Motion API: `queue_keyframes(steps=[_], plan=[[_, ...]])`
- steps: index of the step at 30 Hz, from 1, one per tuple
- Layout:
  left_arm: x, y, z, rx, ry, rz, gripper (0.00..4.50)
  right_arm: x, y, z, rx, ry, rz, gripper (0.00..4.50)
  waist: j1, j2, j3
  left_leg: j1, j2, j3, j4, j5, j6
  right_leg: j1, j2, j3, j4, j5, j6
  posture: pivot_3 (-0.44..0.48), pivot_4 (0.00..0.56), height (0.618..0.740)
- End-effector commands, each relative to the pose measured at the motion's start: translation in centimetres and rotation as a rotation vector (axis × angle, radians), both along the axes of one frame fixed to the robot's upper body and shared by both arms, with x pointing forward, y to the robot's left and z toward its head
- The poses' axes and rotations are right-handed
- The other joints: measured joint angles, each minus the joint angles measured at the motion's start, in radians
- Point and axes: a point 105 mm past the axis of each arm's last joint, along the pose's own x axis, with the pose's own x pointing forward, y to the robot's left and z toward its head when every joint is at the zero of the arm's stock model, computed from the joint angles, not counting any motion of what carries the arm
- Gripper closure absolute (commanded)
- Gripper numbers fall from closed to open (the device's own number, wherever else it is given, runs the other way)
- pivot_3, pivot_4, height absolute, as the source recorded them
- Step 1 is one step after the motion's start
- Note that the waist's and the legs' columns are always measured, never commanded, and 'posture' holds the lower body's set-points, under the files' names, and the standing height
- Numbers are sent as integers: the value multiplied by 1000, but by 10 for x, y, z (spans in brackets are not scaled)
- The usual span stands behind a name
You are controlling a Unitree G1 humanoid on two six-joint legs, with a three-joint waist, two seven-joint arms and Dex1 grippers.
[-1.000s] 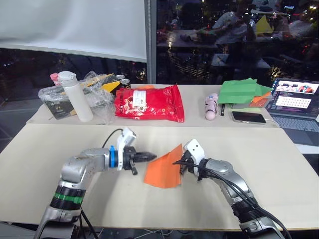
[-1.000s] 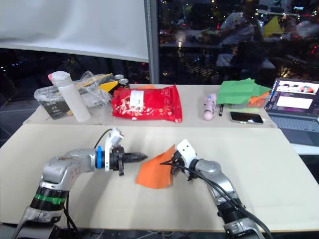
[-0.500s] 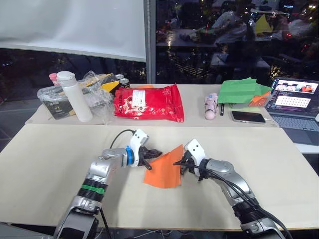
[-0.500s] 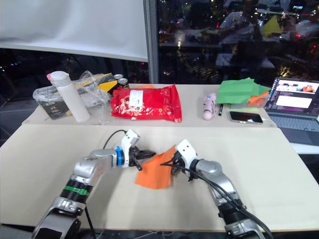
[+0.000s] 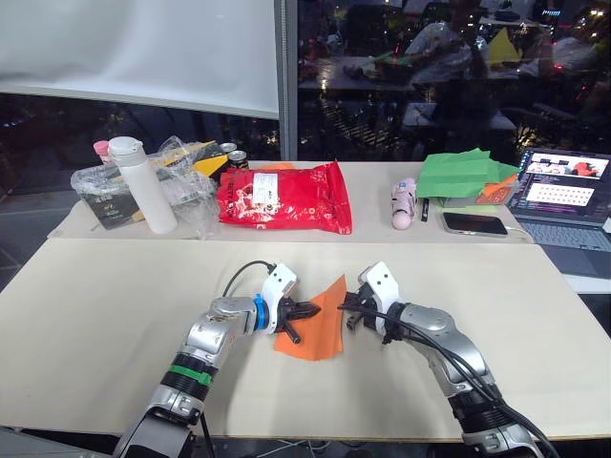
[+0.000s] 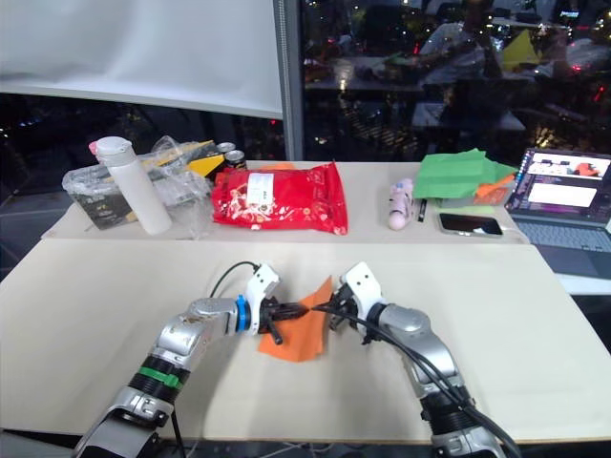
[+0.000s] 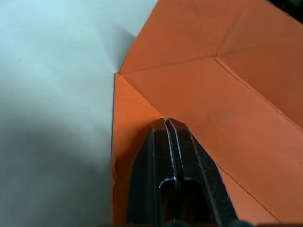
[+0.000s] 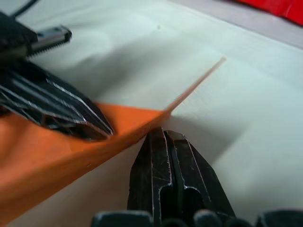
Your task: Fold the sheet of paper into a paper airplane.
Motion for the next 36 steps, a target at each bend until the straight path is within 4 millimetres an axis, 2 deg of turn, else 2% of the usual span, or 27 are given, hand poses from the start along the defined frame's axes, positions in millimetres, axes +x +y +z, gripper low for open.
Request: queue_keyframes(steps=[1, 6, 13, 20, 28, 36], plan=[[-2, 2, -4, 18, 3, -2, 4490, 6, 0, 20, 37, -70, -16, 4500, 0, 0, 0, 0, 0, 0, 0, 0, 0, 0, 0, 0, 0, 0, 0, 0, 150, 715], [-8, -5, 4, -24, 0, -55, 4490, 14, -21, 12, -34, -47, -85, 4500, 0, 0, 0, 0, 0, 0, 0, 0, 0, 0, 0, 0, 0, 0, 0, 0, 150, 715], [-8, -12, -4, -7, 3, -54, 4490, 10, -18, 9, -27, -30, -27, 4500, 1, 0, 0, 0, 0, 0, 0, 0, 0, 0, 0, 0, 0, 0, 0, 0, 150, 715], [-7, -20, -6, -7, 6, -61, 4490, 19, -24, 16, -43, -73, -46, 4500, 2, 0, 0, 0, 0, 0, 0, 0, 0, 0, 0, 0, 0, 0, 0, 0, 150, 715], [-8, -27, -11, -5, 17, -75, 4490, 5, -8, 24, -13, -83, 46, 4500, 2, 0, 0, 0, 0, 0, 0, 0, 0, 1, 0, 0, 0, 0, 0, 0, 150, 715], [-7, -23, -14, 13, 19, -71, 4490, -10, 4, 6, -8, -18, 73, 4500, 3, 0, 0, 0, 0, 0, 0, 0, 0, 1, 0, 0, -1, 0, 0, 0, 150, 715]])
